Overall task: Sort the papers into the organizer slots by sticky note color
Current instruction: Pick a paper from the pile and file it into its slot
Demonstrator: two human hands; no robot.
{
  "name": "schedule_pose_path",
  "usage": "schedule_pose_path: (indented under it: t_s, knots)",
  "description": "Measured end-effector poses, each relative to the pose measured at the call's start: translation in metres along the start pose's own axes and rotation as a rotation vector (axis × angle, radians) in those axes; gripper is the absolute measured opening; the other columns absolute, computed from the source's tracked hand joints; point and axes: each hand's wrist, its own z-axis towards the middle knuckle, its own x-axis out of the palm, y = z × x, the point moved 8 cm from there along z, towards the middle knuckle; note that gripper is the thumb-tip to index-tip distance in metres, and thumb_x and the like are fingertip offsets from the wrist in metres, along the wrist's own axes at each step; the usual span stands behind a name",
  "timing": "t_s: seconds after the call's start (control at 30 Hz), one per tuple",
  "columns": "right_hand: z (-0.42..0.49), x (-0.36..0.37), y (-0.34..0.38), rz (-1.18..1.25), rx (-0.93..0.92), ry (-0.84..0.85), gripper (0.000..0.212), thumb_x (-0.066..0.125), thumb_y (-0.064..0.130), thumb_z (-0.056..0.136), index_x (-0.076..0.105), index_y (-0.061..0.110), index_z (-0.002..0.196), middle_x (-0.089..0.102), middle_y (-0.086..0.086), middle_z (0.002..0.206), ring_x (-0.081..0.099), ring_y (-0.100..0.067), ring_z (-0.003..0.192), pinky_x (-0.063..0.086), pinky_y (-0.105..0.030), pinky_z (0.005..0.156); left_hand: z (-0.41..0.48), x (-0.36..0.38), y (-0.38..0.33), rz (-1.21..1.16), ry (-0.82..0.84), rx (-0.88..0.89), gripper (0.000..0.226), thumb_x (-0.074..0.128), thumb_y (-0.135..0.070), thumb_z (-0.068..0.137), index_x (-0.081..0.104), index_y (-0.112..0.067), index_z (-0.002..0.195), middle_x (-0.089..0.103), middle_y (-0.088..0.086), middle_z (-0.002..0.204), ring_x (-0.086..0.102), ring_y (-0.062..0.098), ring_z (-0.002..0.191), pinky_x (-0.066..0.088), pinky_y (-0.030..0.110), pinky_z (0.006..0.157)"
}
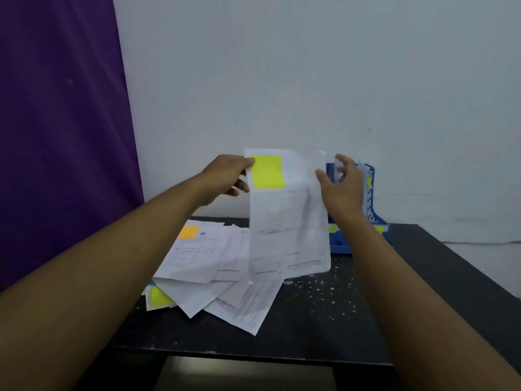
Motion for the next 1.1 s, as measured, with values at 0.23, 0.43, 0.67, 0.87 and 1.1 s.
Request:
schedule_pose_path:
  t_s: [0.23,0.43,0.67,0.87,1.1]
  knots:
    - [-0.022,-0.047,0.012,-0.137,-0.221,-0.087,0.063,0.049,0.067,0.1,0.052,0.03,0.15,0.052,0.005,0.152,0.043,-0.013,0.144,0.041,-0.041,0.118,0.017,0.082,-0.085,-0.225,0.118,0.085,0.035,0.054,-0.029,0.11,0.062,0.001,0.125,0.072,0.014,0.121,0.081,0.036,0.087,0.066,0.034,0.069]
    - [-0.021,-0.069,-0.018,-0.403,-0.327,-0.024,0.061,0.064,0.058,0.097,0.053,0.03,0.15,0.065,0.007,0.14,0.064,-0.012,0.119,0.062,-0.034,0.088,0.035,0.149,-0.143,-0.339,0.132,0.147,0.037,0.044,-0.022,0.111,0.056,0.01,0.126,0.072,0.02,0.121,0.08,0.038,0.083,0.067,0.038,0.071]
    - [0.029,-0.108,-0.061,-0.492,-0.269,-0.192,0.032,0.053,0.024,0.109,0.069,0.021,0.136,0.079,-0.002,0.1,0.07,-0.015,0.078,0.054,-0.021,0.062,0.057,0.208,-0.175,-0.431,0.157,0.15,0.036,0.04,-0.021,0.112,0.05,0.008,0.132,0.068,0.021,0.124,0.08,0.04,0.083,0.067,0.042,0.074]
    - [0.069,-0.123,-0.091,-0.456,-0.259,-0.167,0.027,0.054,0.018,0.108,0.072,0.014,0.128,0.078,-0.006,0.099,0.071,-0.021,0.078,0.057,-0.027,0.067,0.086,0.25,-0.176,-0.406,0.122,0.142,0.039,0.04,-0.022,0.112,0.047,0.005,0.139,0.068,0.018,0.122,0.081,0.037,0.081,0.068,0.042,0.075]
    - [0.103,-0.126,-0.139,-0.418,-0.253,-0.186,0.026,0.056,0.019,0.108,0.072,0.015,0.128,0.079,-0.004,0.103,0.071,-0.018,0.081,0.06,-0.029,0.072,0.125,0.279,-0.158,-0.362,0.072,0.114,0.038,0.04,-0.022,0.112,0.048,0.002,0.139,0.069,0.018,0.121,0.081,0.033,0.079,0.068,0.042,0.071]
